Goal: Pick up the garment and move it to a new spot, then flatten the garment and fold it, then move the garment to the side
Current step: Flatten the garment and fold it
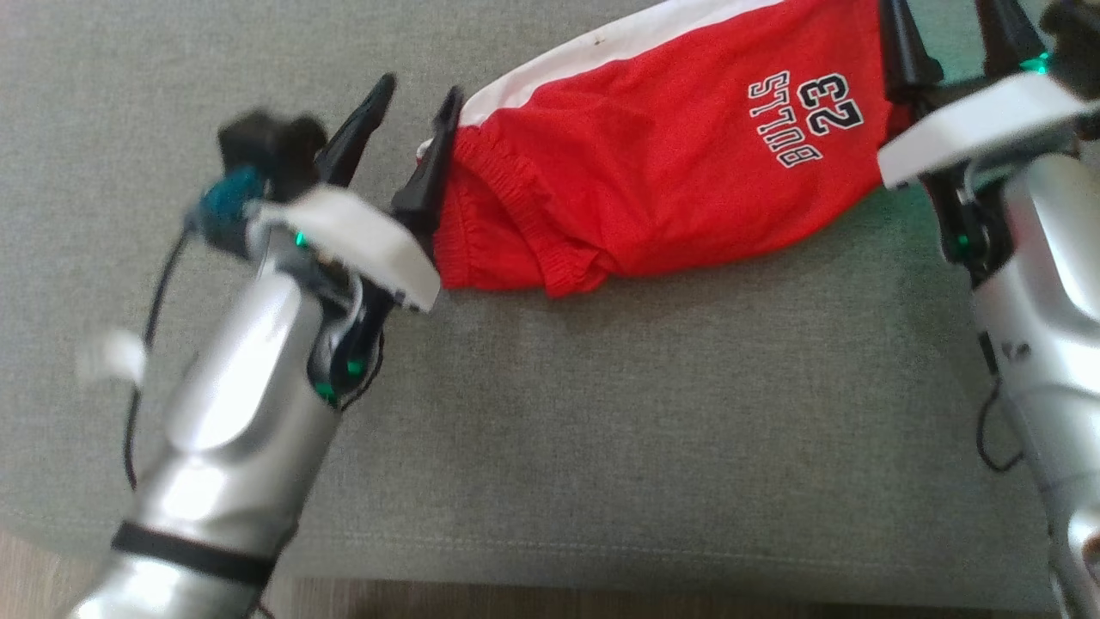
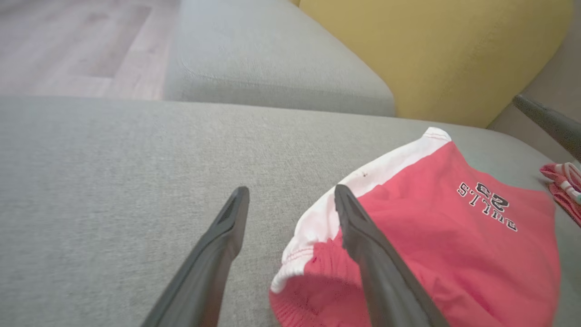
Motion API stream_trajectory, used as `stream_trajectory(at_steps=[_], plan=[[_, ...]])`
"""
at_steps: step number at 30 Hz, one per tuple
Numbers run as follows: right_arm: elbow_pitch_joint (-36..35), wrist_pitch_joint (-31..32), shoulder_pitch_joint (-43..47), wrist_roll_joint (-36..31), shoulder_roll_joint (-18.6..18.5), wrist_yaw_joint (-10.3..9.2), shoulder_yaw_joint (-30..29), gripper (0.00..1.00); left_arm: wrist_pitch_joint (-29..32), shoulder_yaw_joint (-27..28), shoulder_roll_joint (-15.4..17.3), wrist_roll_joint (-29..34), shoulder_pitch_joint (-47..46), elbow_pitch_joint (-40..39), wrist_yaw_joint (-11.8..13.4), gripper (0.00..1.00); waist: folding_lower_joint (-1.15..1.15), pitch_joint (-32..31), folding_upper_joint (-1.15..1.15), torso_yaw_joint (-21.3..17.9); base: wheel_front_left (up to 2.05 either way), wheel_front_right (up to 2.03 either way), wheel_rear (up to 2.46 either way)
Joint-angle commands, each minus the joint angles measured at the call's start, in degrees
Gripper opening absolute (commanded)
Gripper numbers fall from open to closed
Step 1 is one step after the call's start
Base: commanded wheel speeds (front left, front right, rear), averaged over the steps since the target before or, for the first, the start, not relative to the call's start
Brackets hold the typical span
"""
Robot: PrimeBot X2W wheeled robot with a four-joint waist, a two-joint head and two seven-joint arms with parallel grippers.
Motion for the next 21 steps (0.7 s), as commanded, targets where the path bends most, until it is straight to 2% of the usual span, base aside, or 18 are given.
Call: stream_trajectory(at_steps=[1, 6, 9, 15, 21], plan=[[-2.4, -1.0, 2.3, -1.0, -0.4, 0.19, -0.2, 1.0, -2.0, 2.5, 1.9, 0.6, 0.5, -2.4, 0.9, 1.0, 0.0, -0.5, 0.0, -0.2, 0.0, 0.0, 0.0], [-9.3, -2.2, 10.4, -5.3, 0.9, 0.19, -4.8, 1.0, -6.2, 5.6, 2.5, 4.6, 5.4, -8.6, 6.7, 1.0, 0.0, -2.3, 0.0, -0.9, 0.0, 0.0, 0.0], [-14.7, -2.2, 16.2, -7.2, 2.7, 0.19, -7.5, 1.0, -6.4, 8.1, 3.1, 7.4, 8.4, -13.9, 8.7, 1.0, 0.0, -3.4, 0.0, -1.7, 0.0, 0.0, 0.0], [-24.6, 0.7, 27.8, -10.5, 6.4, 0.19, -11.4, 1.0, -6.5, 11.8, 3.2, 11.5, 16.5, -20.9, 9.3, 1.0, 0.0, -5.8, 0.0, -3.1, 0.0, 0.0, 0.0], [-32.3, 3.7, 37.0, -12.9, 9.4, 0.19, -14.0, 1.0, -6.5, 13.2, 2.7, 14.6, 22.8, -22.0, 9.0, 1.0, 0.0, -7.5, 0.0, -4.2, 0.0, 0.0, 0.0]])
